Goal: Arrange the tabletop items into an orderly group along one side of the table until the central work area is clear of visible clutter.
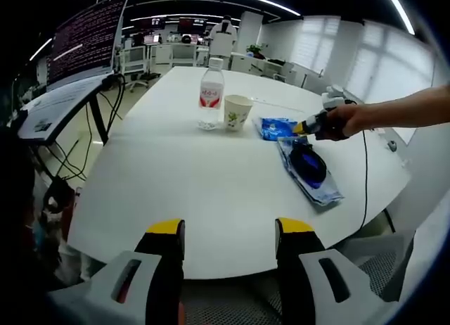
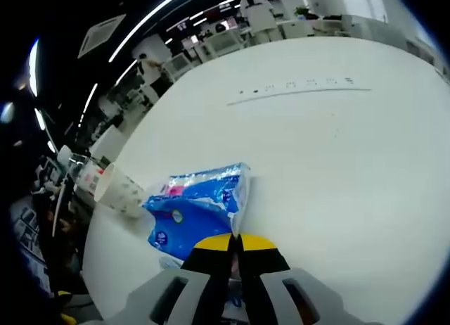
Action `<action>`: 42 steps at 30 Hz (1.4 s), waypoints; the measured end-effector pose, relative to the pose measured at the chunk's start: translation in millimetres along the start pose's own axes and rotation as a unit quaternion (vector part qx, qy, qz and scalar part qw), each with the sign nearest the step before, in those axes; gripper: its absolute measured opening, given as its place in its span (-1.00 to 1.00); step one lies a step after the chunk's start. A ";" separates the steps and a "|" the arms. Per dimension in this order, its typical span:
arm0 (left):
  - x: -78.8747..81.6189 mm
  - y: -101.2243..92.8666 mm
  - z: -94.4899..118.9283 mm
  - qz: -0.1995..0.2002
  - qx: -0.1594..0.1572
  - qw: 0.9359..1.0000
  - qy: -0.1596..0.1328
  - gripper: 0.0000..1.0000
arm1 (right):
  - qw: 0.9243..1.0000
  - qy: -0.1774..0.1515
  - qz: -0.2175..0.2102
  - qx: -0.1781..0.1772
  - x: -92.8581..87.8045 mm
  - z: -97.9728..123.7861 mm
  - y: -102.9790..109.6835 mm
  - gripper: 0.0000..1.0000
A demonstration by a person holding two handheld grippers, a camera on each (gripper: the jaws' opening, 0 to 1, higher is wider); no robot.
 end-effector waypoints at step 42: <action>3.7 0.0 -5.6 -0.004 -0.005 1.000 0.002 0.02 | 0.998 -0.018 -0.056 -0.004 -0.4 -1.7 7.8 -0.89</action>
Point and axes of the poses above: the point that each gripper's makers call its tool centre point, and the gripper's own axes: z roughly backward along the fingers, y roughly to its left, x roughly out of its top, the point moved 10 cm from there along z, roughly backward along the fingers, and after that the axes turned 12 degrees about z, right-handed, at the moved point
